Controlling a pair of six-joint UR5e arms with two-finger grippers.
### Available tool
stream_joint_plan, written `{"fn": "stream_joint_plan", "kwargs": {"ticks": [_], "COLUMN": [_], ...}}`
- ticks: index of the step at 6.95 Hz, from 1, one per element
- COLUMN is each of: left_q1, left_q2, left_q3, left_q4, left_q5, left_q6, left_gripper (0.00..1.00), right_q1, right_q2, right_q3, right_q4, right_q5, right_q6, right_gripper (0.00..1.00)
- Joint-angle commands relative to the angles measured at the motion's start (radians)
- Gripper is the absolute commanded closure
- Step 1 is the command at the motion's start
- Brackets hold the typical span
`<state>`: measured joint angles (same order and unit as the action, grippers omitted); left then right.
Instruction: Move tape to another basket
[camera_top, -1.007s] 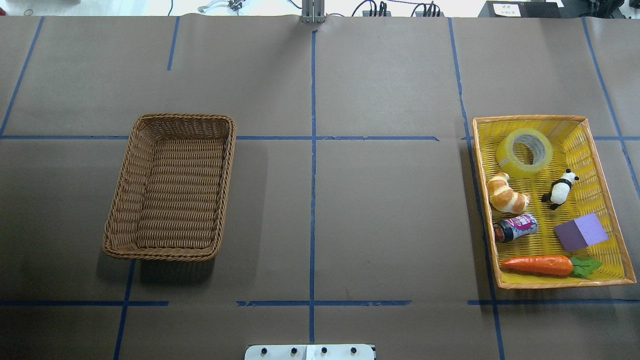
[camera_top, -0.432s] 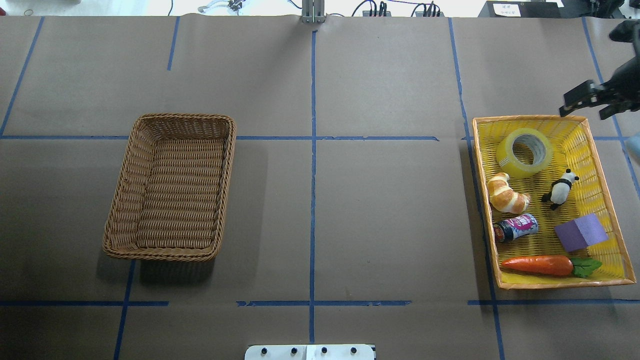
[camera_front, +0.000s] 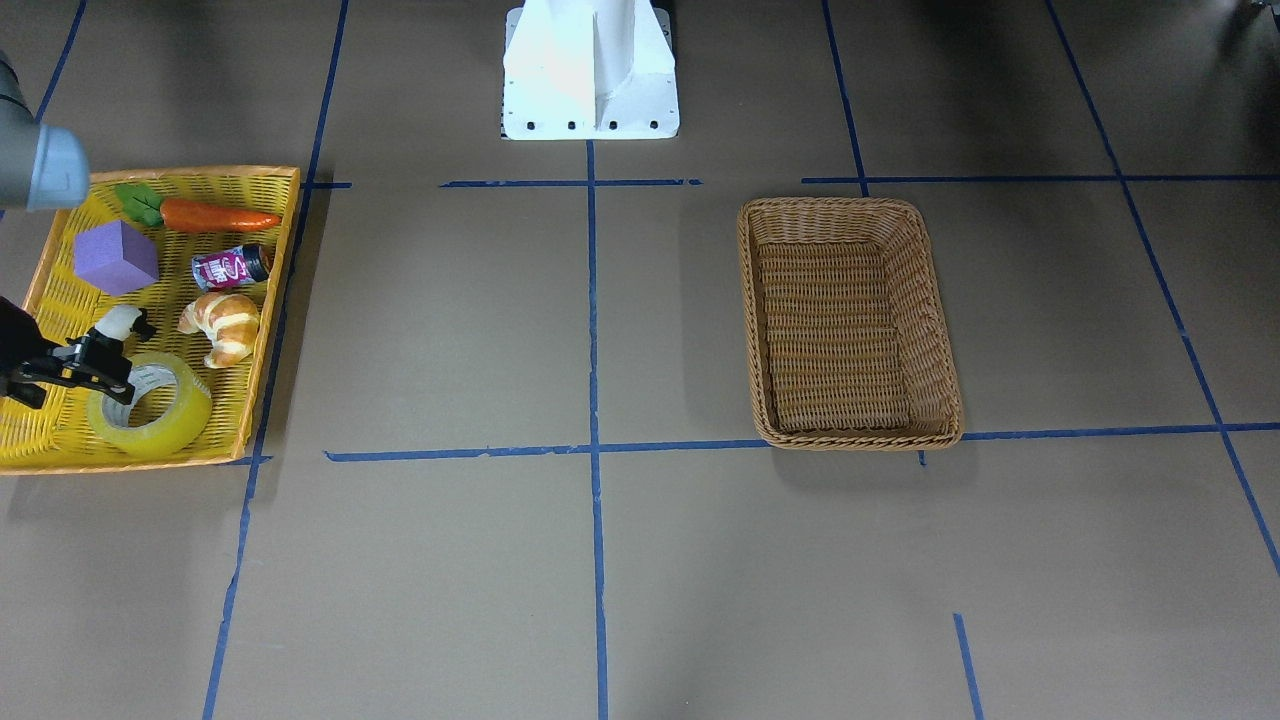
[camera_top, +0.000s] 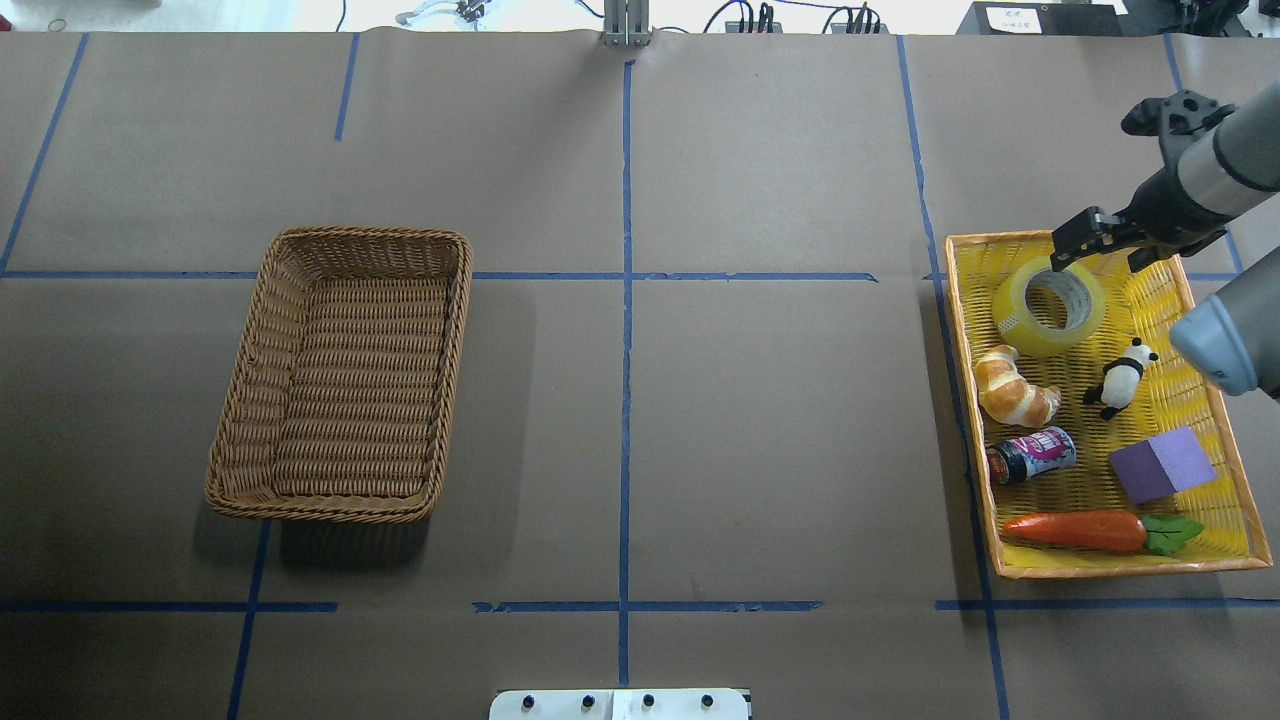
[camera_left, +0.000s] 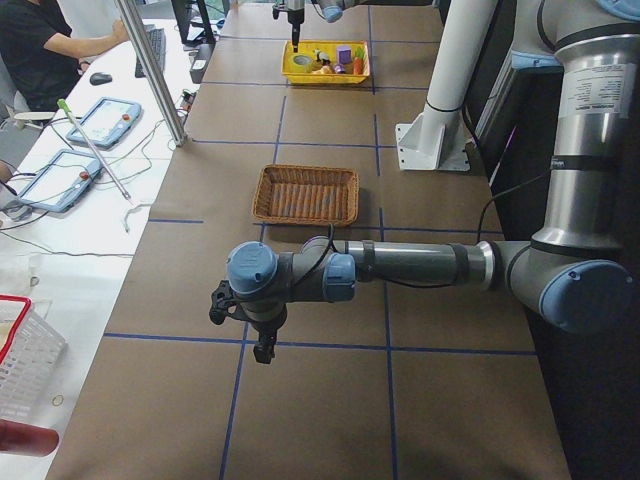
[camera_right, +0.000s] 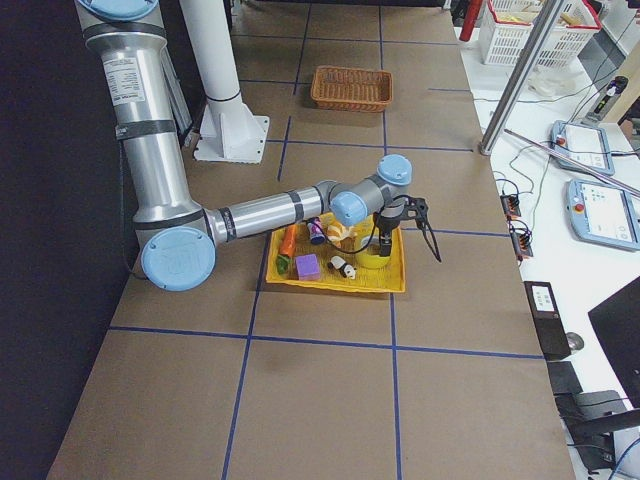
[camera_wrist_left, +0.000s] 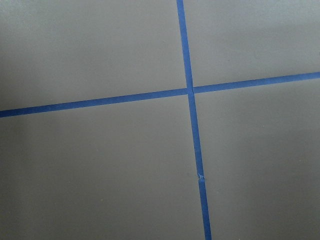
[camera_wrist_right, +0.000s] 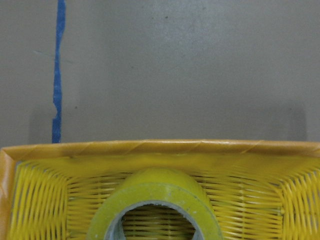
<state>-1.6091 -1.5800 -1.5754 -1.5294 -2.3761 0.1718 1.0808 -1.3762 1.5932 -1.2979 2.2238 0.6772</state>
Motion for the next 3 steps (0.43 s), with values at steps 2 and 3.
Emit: {"fn": "stream_joint_plan", "kwargs": {"ticks": [2, 3], "left_q1": [0.0, 0.0], "left_q2": [0.0, 0.0], "left_q3": [-0.002, -0.003], "left_q4": [0.0, 0.0], "left_q5": [-0.002, -0.002], "left_q6": [0.0, 0.0], "left_gripper": [0.0, 0.0], "right_q1": [-0.035, -0.035], "right_q2": [0.029, 0.019], "right_q3": [-0.078, -0.079], "right_q4": [0.003, 0.002], "right_q5": [-0.006, -0.006], "right_q6": [0.001, -0.002], "right_gripper": [0.01, 0.01]}}
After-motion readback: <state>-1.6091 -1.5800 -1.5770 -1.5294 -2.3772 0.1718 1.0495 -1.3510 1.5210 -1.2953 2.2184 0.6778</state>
